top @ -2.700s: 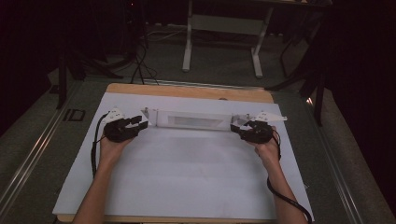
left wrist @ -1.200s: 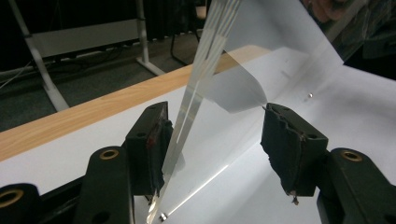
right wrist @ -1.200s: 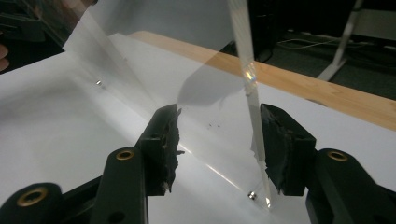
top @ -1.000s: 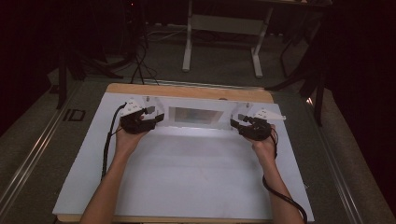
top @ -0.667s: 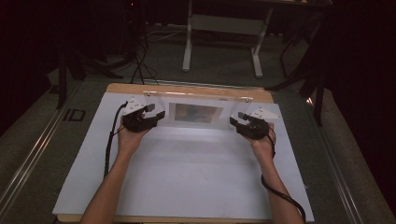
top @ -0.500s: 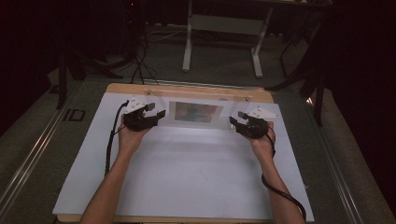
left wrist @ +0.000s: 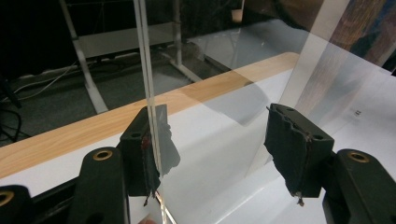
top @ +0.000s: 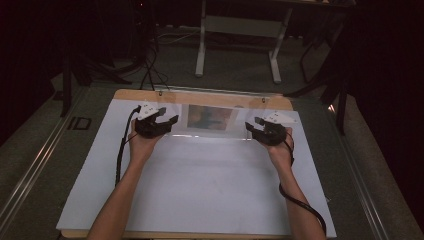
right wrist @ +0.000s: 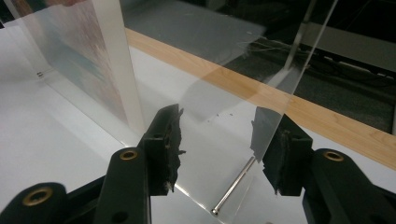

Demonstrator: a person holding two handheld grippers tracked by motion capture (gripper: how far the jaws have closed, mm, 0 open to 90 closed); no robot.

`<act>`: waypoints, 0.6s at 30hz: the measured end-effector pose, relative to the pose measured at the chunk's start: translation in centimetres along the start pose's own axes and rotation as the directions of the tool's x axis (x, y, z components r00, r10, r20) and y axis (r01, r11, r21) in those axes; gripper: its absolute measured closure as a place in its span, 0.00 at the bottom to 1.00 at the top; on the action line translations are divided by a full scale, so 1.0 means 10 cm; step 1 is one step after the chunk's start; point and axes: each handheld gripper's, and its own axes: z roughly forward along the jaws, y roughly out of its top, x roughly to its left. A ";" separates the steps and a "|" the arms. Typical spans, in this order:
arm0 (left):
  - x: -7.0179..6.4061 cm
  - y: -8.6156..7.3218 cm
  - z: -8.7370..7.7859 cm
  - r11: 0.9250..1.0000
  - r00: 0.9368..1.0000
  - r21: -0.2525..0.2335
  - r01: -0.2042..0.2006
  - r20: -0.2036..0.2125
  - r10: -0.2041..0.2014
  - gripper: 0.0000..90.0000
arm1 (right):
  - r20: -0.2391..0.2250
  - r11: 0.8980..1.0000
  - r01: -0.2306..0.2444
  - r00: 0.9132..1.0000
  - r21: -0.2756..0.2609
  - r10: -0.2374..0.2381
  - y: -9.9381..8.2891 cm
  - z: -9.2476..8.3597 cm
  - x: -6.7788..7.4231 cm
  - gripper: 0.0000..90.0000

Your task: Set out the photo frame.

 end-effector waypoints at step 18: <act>0.00 0.06 0.07 0.999 0.999 0.019 0.031 -0.027 -0.031 0.43 | -0.013 0.999 -0.045 0.999 0.023 0.045 0.08 0.08 -0.09 0.55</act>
